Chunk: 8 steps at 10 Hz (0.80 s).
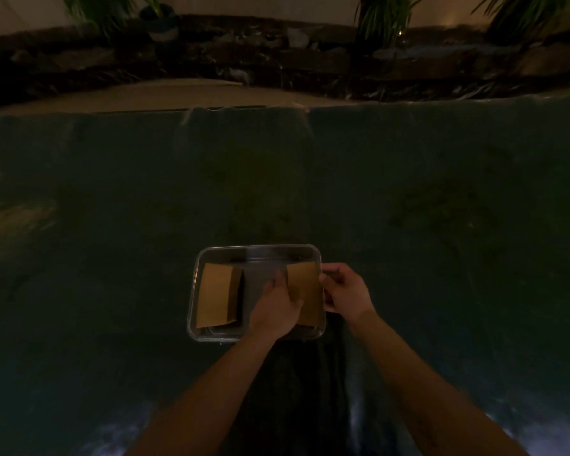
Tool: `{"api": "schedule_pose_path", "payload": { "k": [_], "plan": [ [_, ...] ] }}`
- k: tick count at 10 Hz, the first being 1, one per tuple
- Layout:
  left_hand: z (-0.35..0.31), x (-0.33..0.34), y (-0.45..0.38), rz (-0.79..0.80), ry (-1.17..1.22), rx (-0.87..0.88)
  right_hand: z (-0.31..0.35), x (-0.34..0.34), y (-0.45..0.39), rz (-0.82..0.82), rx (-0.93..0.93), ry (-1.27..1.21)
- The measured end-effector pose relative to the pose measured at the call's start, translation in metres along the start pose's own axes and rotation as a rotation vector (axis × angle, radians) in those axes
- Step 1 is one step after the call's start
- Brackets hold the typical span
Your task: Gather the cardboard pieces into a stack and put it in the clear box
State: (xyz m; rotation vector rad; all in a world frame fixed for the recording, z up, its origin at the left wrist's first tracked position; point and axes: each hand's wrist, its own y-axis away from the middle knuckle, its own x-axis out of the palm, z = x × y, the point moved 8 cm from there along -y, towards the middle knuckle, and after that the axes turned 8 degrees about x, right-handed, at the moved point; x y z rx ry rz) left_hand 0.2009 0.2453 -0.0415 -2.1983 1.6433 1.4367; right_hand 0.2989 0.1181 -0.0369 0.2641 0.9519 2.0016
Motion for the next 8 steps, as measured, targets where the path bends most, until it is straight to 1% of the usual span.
{"api": "schedule_pose_path", "payload": {
  "k": [1, 2, 3, 5, 6, 7, 8],
  "plan": [
    [-0.006, -0.008, 0.004, 0.014, -0.159, 0.094, 0.0, 0.0, -0.001, 0.002, 0.001, -0.014],
    [-0.01, -0.002, 0.011, 0.094, -0.153, 0.081, 0.001, 0.001, 0.0, 0.003, 0.005, -0.006],
    [-0.009, 0.002, 0.013, 0.113, -0.083, 0.042, 0.001, 0.0, -0.001, -0.006, 0.004, 0.004],
    [-0.009, 0.004, 0.012, 0.09, -0.018, -0.004, 0.0, 0.002, -0.003, -0.043, -0.009, 0.031],
    [-0.008, 0.006, 0.014, 0.13, 0.061, -0.029, 0.003, 0.002, 0.005, -0.05, 0.001, 0.001],
    [-0.007, 0.005, 0.019, 0.167, 0.142, -0.03, 0.003, 0.003, 0.012, -0.018, 0.019, -0.015],
    [-0.007, -0.015, 0.025, 0.096, 0.138, -0.009, 0.009, -0.005, 0.02, -0.034, -0.034, 0.054]
  ]
}}
